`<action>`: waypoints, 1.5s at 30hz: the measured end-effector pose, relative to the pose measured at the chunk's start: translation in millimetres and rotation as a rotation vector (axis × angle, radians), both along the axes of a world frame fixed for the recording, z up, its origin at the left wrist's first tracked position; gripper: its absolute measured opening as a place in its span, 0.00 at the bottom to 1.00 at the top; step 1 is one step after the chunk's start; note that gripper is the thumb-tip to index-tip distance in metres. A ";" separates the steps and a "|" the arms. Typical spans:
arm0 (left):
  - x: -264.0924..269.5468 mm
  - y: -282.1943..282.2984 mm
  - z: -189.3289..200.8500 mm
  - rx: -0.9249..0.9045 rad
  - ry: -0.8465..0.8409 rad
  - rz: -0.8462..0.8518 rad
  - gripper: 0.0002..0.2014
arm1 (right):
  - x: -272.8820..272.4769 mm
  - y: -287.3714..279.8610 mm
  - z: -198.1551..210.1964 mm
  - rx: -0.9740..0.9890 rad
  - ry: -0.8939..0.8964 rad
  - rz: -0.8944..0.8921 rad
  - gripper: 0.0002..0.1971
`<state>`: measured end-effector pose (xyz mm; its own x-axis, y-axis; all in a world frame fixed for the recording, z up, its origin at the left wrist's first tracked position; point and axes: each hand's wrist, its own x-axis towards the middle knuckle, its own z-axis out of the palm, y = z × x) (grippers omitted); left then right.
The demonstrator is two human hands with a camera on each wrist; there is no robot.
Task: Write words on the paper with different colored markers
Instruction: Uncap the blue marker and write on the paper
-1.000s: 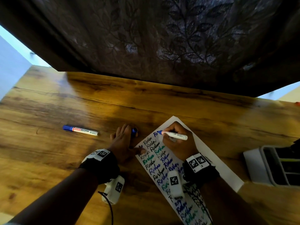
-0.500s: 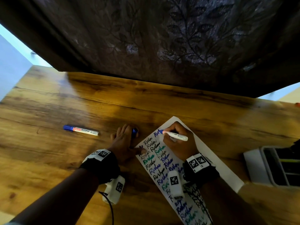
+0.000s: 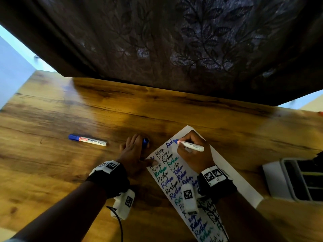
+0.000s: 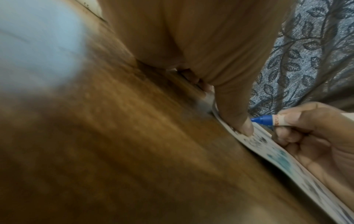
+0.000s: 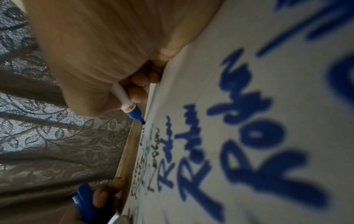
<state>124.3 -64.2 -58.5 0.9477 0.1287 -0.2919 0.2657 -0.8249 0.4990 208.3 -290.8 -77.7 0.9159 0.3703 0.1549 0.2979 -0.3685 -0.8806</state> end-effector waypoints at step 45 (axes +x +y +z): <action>-6.4 -11.5 28.5 -0.024 0.081 0.140 0.46 | 0.2 -26.5 76.3 0.233 0.310 -0.108 0.05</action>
<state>118.0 -75.7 -30.0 0.8940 0.2501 -0.3717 0.4178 -0.7649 0.4902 208.5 -317.3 -1.4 0.9643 0.2564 -0.0660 -0.0242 -0.1628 -0.9864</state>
